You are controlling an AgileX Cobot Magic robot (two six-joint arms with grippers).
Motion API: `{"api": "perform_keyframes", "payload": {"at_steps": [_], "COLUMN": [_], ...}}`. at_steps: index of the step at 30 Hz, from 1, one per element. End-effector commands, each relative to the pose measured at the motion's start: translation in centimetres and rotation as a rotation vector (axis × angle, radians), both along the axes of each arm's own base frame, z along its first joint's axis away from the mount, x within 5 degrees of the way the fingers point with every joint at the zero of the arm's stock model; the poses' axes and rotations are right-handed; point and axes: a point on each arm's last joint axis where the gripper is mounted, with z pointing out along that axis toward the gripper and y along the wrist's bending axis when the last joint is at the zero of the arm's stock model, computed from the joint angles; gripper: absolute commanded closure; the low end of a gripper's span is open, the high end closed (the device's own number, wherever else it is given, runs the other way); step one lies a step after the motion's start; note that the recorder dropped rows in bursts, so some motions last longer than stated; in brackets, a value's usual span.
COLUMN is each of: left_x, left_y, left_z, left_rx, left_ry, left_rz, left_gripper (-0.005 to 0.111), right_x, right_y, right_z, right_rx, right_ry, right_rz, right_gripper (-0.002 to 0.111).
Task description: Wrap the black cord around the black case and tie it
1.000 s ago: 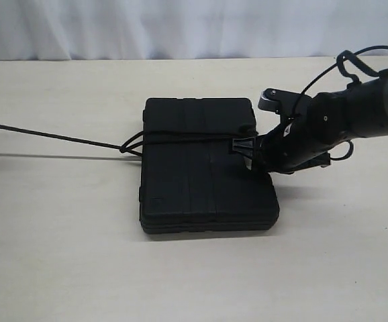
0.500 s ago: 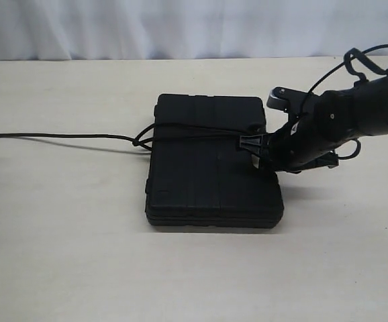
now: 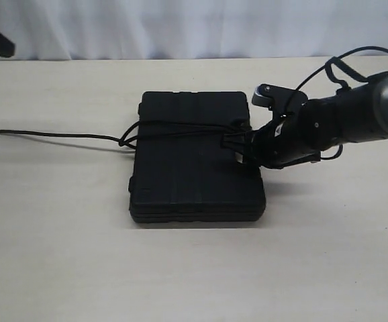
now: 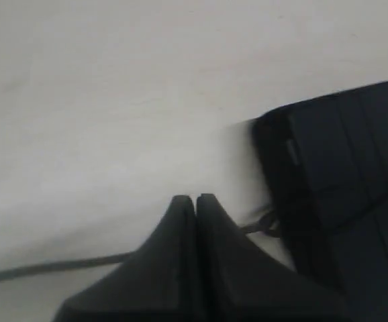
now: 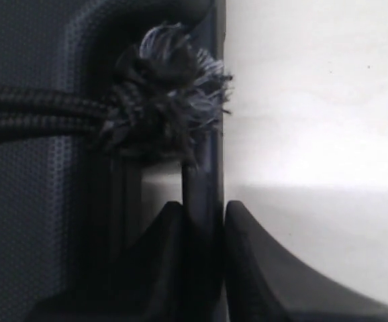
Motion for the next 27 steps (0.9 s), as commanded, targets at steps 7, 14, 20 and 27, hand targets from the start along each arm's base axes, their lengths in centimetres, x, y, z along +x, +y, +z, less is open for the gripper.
{"api": "perform_keyframes", "payload": {"at_steps": [7, 14, 20, 27], "left_x": [-5.6, -14.1, -21.1, -26.7], "left_y": [-23.8, -27.8, -24.7, -22.2], "left_z": [5.3, 9.4, 13.3, 10.2], "left_rx": [0.949, 0.774, 0.386, 0.103], "left_ry": [-0.287, -0.366, -0.620, -1.057], "left_rz": [-0.197, -0.294, -0.307, -0.380], "left_gripper": [0.107, 0.107, 0.107, 0.107], "right_x": [0.3, -5.0, -9.1, -13.8], "right_y": [-3.4, -6.1, -6.0, -6.7], "right_z": [6.6, 12.0, 13.4, 15.3], "right_rx": [-0.475, -0.602, -0.402, -0.201], "right_ry": [0.226, 0.231, 0.074, -0.416], "right_rz": [0.183, 0.254, 0.232, 0.200], "right_gripper": [0.059, 0.104, 0.104, 0.104]}}
